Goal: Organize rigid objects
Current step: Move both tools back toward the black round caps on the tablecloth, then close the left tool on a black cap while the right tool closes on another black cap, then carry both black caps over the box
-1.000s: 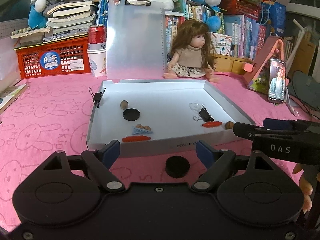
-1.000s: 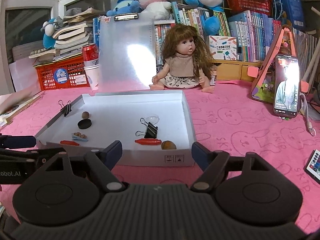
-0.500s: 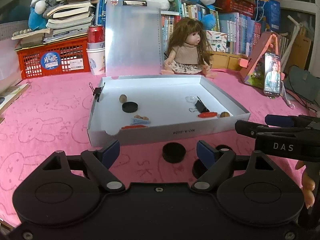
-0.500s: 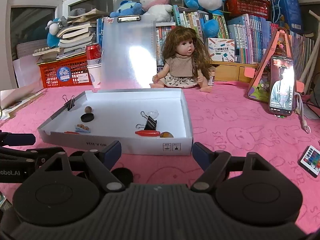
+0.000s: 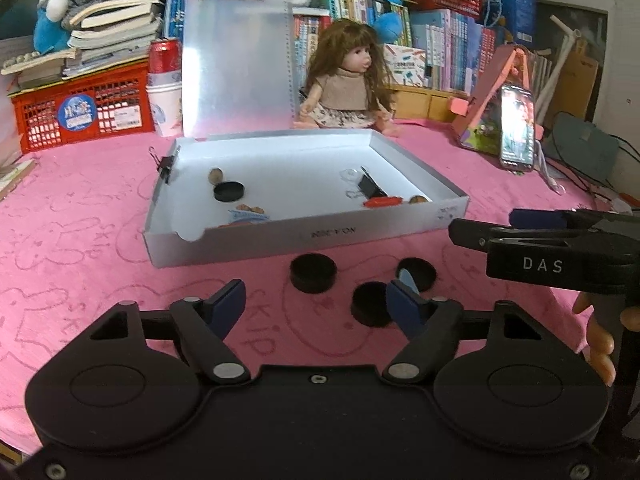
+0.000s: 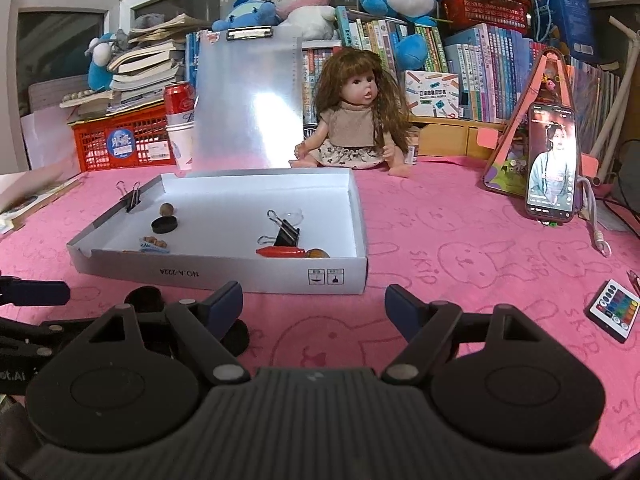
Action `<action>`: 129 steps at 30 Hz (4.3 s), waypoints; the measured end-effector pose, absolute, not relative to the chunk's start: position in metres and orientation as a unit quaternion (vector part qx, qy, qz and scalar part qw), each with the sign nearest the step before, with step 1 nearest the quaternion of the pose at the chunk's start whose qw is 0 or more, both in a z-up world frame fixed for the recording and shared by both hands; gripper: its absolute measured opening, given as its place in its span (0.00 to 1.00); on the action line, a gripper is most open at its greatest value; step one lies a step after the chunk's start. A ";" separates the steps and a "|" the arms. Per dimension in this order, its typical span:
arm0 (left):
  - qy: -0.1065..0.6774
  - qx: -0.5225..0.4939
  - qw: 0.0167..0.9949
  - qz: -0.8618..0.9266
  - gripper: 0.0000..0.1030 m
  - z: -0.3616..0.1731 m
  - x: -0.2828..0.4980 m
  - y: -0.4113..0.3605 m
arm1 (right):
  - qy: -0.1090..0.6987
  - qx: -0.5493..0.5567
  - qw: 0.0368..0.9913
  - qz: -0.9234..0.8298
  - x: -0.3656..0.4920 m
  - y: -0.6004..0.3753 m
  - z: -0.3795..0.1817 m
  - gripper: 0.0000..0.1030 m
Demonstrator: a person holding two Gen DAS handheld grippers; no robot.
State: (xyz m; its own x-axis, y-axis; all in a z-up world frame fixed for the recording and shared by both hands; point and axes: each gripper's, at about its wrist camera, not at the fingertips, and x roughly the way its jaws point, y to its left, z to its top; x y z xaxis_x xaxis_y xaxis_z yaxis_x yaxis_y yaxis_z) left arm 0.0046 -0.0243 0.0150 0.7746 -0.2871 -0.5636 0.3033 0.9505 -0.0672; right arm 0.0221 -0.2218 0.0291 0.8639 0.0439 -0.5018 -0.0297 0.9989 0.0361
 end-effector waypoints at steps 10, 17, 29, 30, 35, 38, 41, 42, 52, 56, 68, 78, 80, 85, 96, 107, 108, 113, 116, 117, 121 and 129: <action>0.318 0.029 0.927 -0.194 0.45 0.002 -0.003 -0.040 | 0.265 0.002 0.964 0.021 0.012 -0.231 0.023 0.84; 0.313 0.039 0.931 -0.183 0.39 -0.005 0.003 -0.053 | 0.268 0.000 0.963 0.028 0.008 -0.232 0.020 0.84; 0.300 0.041 0.939 -0.164 0.36 -0.010 0.010 -0.056 | 0.274 -0.040 0.958 0.071 0.004 -0.214 0.013 0.84; 0.298 0.040 0.940 -0.163 0.36 -0.010 0.011 -0.056 | 0.275 -0.041 0.958 0.071 0.004 -0.213 0.012 0.84; 0.291 0.034 0.943 -0.156 0.36 -0.012 0.017 -0.057 | 0.281 -0.036 0.956 0.070 0.008 -0.213 0.010 0.84; 0.289 0.034 0.945 -0.151 0.29 -0.012 0.018 -0.057 | 0.283 -0.036 0.956 0.069 0.009 -0.213 0.009 0.84; 0.289 0.032 0.945 -0.150 0.29 -0.012 0.019 -0.055 | 0.284 -0.037 0.956 0.071 0.009 -0.213 0.009 0.84; 0.289 0.032 0.945 -0.149 0.29 -0.011 0.018 -0.054 | 0.284 -0.037 0.955 0.072 0.009 -0.212 0.009 0.84; 0.281 0.033 0.950 -0.130 0.29 -0.005 0.012 -0.040 | 0.285 -0.046 0.953 0.089 0.017 -0.200 0.006 0.79; 0.278 0.033 0.952 -0.126 0.29 -0.001 0.010 -0.036 | 0.291 -0.044 0.951 0.098 0.023 -0.194 0.005 0.71; 0.273 0.029 0.954 -0.121 0.29 0.004 0.010 -0.032 | 0.293 -0.034 0.948 0.119 0.029 -0.182 0.006 0.36; 0.267 0.017 0.957 -0.116 0.29 0.016 0.014 -0.026 | 0.281 -0.032 0.953 0.111 0.031 -0.181 0.016 0.36; 0.266 0.016 0.957 -0.116 0.29 0.020 0.017 -0.025 | 0.277 -0.032 0.954 0.107 0.033 -0.182 0.019 0.36; 0.264 0.006 0.958 -0.116 0.29 0.032 0.034 -0.022 | 0.272 -0.025 0.957 0.097 0.041 -0.185 0.030 0.36; 0.265 -0.008 0.959 -0.097 0.29 0.049 0.076 -0.016 | 0.285 0.019 0.956 0.070 0.077 -0.202 0.044 0.36; 0.285 -0.025 0.954 -0.088 0.29 0.056 0.138 -0.009 | 0.308 0.071 0.947 0.057 0.131 -0.220 0.051 0.36; 0.288 -0.026 0.953 -0.087 0.29 0.056 0.144 -0.009 | 0.310 0.074 0.946 0.057 0.138 -0.222 0.051 0.36; 0.316 -0.041 0.945 -0.077 0.29 0.051 0.185 -0.013 | 0.326 0.094 0.939 0.050 0.173 -0.226 0.051 0.36; 0.334 -0.049 0.939 -0.070 0.29 0.044 0.206 -0.016 | 0.335 0.101 0.936 0.047 0.192 -0.227 0.048 0.36; 0.338 -0.050 0.937 -0.067 0.29 0.042 0.213 -0.017 | 0.337 0.098 0.935 0.044 0.198 -0.227 0.047 0.36; 0.345 -0.043 0.936 -0.059 0.29 0.034 0.227 -0.021 | 0.341 0.088 0.935 0.038 0.213 -0.224 0.043 0.36; 0.353 -0.032 0.934 -0.043 0.29 0.022 0.246 -0.024 | 0.353 0.084 0.931 0.029 0.233 -0.221 0.034 0.36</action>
State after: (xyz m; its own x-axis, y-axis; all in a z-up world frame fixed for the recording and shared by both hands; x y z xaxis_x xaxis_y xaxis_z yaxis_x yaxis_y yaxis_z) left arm 0.2456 -0.0245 0.0219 0.7475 -0.1035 -0.6562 0.0587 0.9942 -0.0900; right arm 0.2333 -0.2213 0.0343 0.7487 0.1126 -0.6532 0.0061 0.9843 0.1766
